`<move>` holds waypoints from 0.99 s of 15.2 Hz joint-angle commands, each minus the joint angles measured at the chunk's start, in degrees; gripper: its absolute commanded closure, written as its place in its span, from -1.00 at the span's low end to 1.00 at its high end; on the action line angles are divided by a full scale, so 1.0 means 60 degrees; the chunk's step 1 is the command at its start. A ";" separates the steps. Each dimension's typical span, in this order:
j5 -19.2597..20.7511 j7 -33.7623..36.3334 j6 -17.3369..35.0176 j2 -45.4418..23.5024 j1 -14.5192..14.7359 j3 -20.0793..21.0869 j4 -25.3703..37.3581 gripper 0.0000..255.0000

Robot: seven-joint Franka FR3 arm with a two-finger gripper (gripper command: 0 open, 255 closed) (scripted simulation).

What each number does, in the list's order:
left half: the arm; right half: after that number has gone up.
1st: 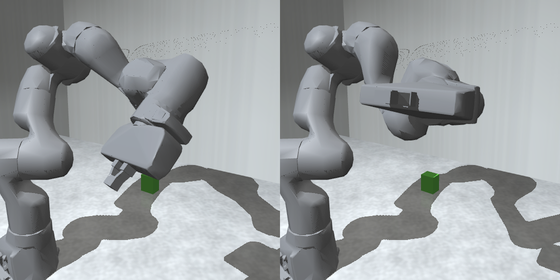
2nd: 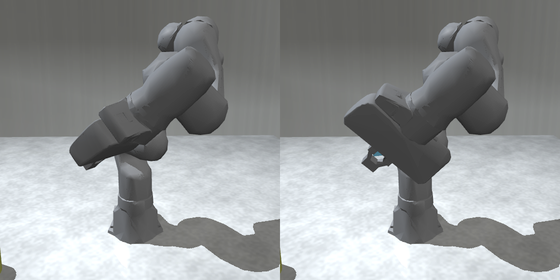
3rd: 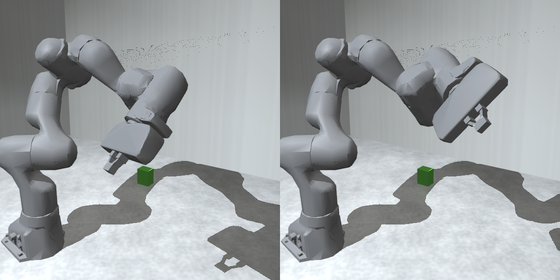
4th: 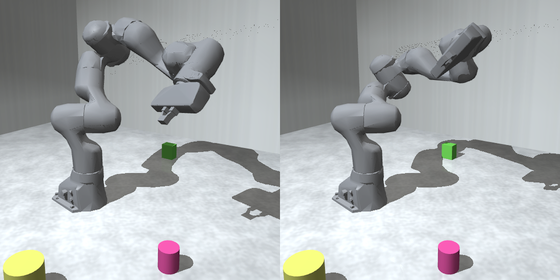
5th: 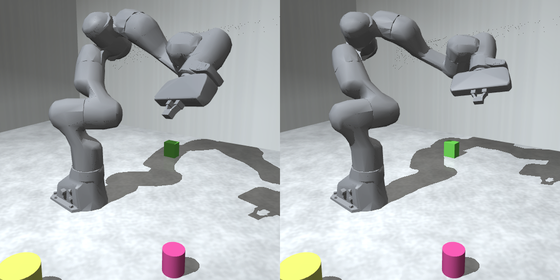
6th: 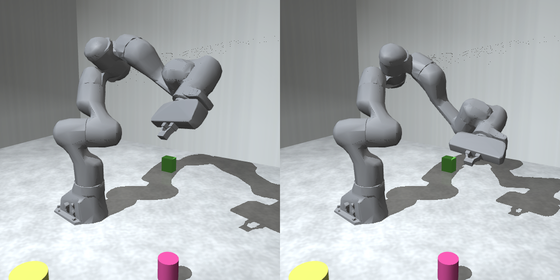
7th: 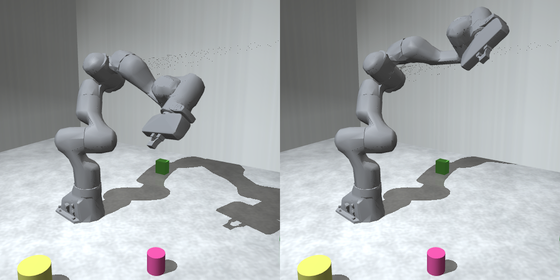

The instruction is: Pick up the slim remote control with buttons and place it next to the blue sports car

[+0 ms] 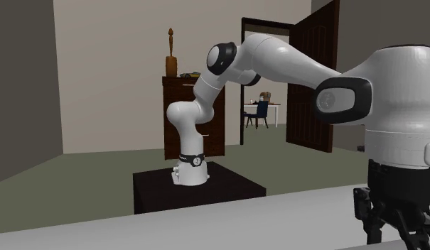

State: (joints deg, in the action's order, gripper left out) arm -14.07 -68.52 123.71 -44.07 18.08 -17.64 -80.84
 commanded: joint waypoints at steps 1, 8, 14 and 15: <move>-0.0012 -0.0017 0.0046 -0.0040 -0.0018 0.0007 0.0006 1.00; -0.0012 -0.0017 0.0046 -0.0039 -0.0017 0.0007 0.0004 -1.00; 0.0036 0.0009 -0.0159 0.0139 0.0007 -0.0033 0.0034 -1.00; 0.0084 0.0036 -0.0371 0.0309 0.0029 -0.0072 0.0078 -1.00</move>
State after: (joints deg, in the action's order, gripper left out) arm -13.81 -68.29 122.37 -43.39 18.15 -17.83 -80.07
